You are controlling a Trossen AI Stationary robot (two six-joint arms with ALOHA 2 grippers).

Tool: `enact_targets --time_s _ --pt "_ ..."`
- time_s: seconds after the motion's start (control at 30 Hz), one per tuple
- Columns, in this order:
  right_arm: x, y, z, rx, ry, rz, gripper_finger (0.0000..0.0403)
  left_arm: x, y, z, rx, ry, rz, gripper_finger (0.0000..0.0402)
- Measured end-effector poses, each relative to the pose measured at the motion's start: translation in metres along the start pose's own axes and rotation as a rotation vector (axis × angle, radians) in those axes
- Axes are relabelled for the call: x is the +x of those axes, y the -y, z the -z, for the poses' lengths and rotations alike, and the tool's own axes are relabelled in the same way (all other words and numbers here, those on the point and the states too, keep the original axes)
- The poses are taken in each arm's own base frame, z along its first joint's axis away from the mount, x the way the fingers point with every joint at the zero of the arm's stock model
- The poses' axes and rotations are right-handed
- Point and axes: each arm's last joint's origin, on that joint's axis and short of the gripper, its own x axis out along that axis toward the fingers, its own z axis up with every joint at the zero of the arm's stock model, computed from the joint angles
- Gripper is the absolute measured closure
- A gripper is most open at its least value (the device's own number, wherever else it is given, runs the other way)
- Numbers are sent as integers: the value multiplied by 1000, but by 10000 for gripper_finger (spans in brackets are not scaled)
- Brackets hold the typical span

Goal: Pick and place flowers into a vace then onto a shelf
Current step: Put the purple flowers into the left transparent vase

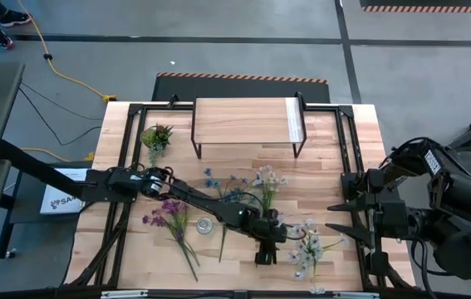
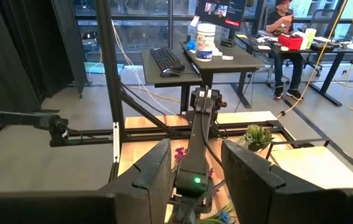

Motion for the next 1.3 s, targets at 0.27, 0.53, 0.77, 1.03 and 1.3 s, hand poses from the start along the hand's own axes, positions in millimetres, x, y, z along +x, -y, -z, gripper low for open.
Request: enact_targets --time_s 0.27,0.53,0.77,1.03,1.3 --pt "0 0 0 -25 0 0 269 -2 -9 18 -107 -158 -181 172" --pt "0 0 0 -31 -2 1 269 -8 -9 23 -140 -224 -217 172" --pt "0 1 0 -36 -2 3 269 -42 -5 -6 -138 -81 -199 172" --pt "0 1 0 -35 -1 5 269 -64 -4 -16 -96 -56 -232 172" --pt "0 1 0 -36 -1 3 269 -90 -10 -14 -76 -129 -336 172"
